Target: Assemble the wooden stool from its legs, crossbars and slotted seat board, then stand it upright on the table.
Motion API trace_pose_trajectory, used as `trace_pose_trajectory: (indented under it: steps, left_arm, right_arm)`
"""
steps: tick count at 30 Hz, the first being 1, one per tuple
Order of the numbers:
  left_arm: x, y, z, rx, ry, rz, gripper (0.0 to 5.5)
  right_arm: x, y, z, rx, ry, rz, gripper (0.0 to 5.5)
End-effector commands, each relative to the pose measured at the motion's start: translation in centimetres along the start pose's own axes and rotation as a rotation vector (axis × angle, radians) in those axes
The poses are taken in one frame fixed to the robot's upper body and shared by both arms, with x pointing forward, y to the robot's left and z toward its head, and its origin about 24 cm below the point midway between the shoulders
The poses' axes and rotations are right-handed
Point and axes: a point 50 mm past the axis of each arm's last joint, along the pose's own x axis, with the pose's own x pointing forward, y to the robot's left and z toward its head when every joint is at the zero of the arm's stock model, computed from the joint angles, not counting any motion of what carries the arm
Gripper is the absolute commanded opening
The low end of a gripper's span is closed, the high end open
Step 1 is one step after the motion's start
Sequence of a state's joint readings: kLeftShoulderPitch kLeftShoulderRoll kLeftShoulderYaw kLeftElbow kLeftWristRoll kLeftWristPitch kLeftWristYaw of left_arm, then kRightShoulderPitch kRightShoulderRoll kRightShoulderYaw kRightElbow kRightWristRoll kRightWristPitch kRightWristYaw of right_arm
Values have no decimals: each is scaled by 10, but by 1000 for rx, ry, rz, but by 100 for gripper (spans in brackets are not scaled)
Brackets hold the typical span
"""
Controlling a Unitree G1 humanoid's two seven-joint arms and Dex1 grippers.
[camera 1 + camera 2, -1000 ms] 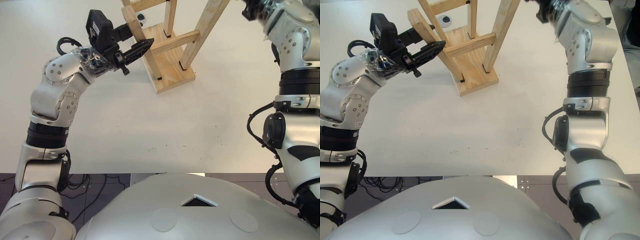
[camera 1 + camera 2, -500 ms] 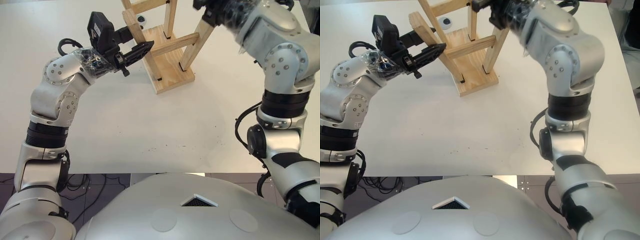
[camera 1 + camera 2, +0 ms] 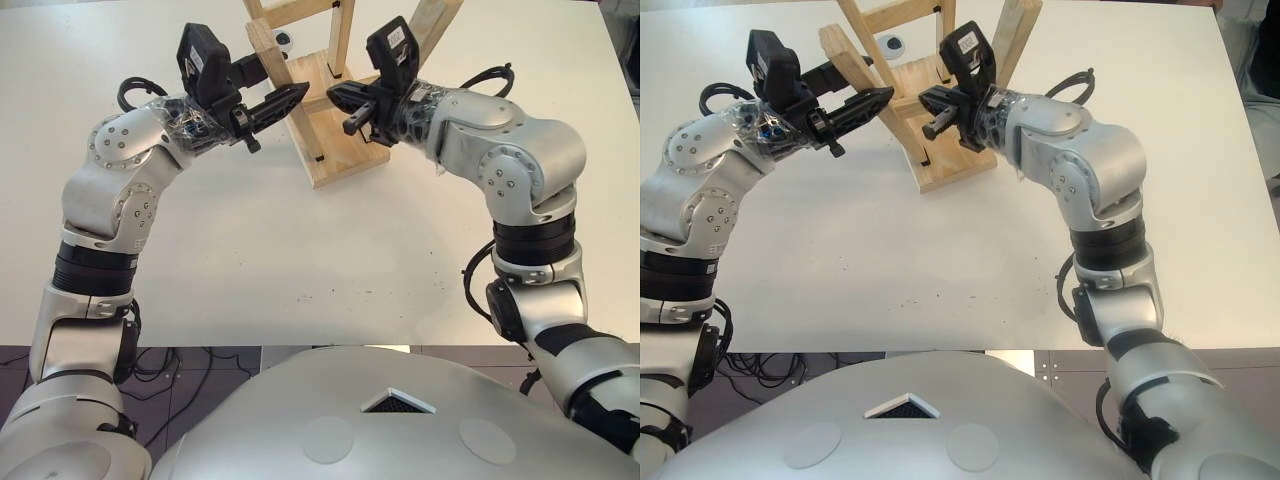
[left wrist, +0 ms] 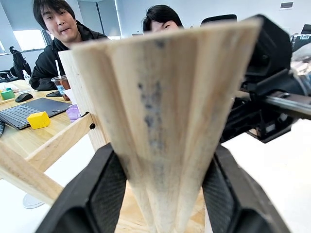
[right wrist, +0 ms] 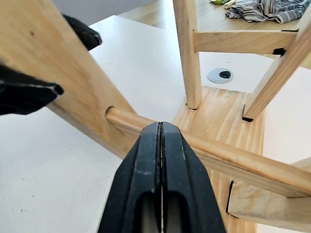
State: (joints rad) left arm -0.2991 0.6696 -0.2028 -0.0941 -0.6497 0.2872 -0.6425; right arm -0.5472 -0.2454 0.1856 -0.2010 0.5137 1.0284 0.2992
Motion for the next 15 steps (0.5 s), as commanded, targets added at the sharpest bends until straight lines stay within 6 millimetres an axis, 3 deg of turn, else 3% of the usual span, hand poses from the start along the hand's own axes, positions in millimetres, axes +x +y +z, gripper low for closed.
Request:
trace_pose_trajectory:
  steps: [1, 4, 6, 8, 11, 15]
  left_arm:
    - [-34, -30, -119, -281, 594, 25, 210]
    - [-34, -30, -120, -284, 597, 27, 210]
    - [-34, -30, -121, -285, 598, 26, 210]
    - [-33, -29, -121, -283, 600, 23, 210]
    - [-33, -28, -120, -279, 603, 15, 210]
    - [-34, -27, -119, -271, 614, -4, 210]
  right_arm:
    - [-32, -19, 92, 91, -479, -75, 0]
    - [-65, -61, 147, 191, -745, -213, 0]
    - [-73, -90, 151, 193, -744, -354, 0]
    - [-68, -115, 129, 150, -606, -507, 0]
    - [-46, -136, 69, 81, -307, -599, 0]
    - [-15, -116, 13, 39, -62, -473, 0]
